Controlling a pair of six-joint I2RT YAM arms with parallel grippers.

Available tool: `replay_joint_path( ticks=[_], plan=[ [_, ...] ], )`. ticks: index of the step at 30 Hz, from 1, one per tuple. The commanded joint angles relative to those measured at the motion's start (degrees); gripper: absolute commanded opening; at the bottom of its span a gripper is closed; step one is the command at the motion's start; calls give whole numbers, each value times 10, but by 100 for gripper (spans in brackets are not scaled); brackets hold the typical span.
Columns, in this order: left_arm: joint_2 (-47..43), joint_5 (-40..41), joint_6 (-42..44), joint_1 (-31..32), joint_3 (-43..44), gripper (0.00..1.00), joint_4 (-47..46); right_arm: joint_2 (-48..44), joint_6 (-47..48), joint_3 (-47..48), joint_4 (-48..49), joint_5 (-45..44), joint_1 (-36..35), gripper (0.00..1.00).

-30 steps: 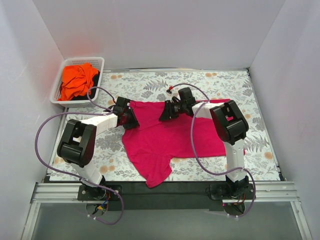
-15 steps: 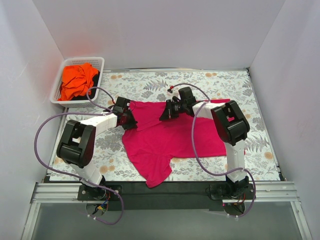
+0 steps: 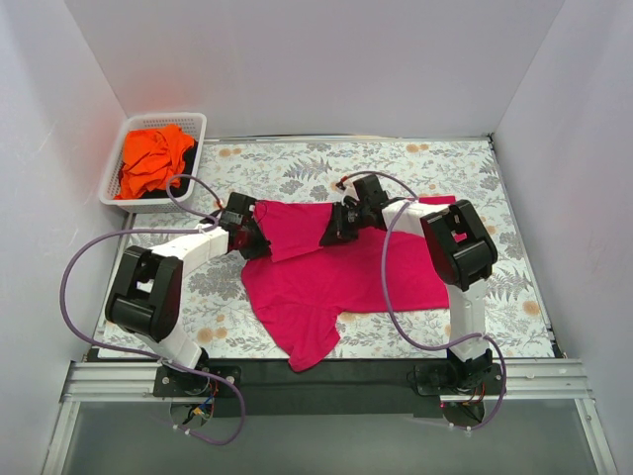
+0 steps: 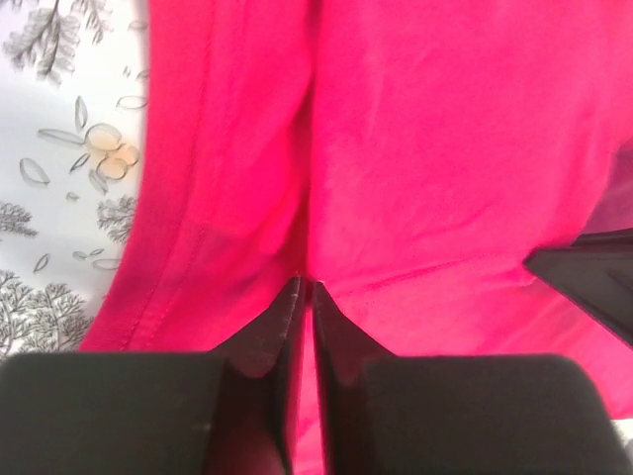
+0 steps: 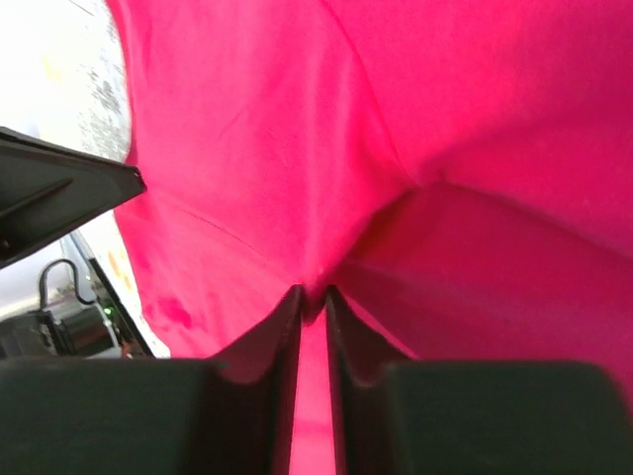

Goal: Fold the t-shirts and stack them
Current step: Fold the tshirt

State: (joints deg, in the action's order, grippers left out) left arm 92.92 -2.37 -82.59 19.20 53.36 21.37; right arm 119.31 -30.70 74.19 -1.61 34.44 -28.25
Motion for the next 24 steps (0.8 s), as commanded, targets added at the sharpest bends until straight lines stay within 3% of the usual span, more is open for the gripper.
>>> replay_joint_path(
  ticks=[1,3,6,10,13,17,24],
  plan=[
    [-33,17,-21,0,-11,15,13,-7,17,28,-38,-9,2,21],
    [-39,46,-21,0,-1,28,13,-24,47,43,-54,-20,13,32],
    [-43,66,-9,-8,35,39,10,-57,89,56,-90,-45,51,45],
    [4,64,13,-44,99,61,-6,-90,115,51,-102,-54,138,47],
    [64,64,36,-64,164,63,-23,-103,129,45,-103,-56,231,45],
    [141,77,68,-70,248,63,-25,-107,131,44,-103,-72,303,40],
    [232,93,94,-72,338,54,-13,-88,142,52,-101,-98,358,33]
  ],
)
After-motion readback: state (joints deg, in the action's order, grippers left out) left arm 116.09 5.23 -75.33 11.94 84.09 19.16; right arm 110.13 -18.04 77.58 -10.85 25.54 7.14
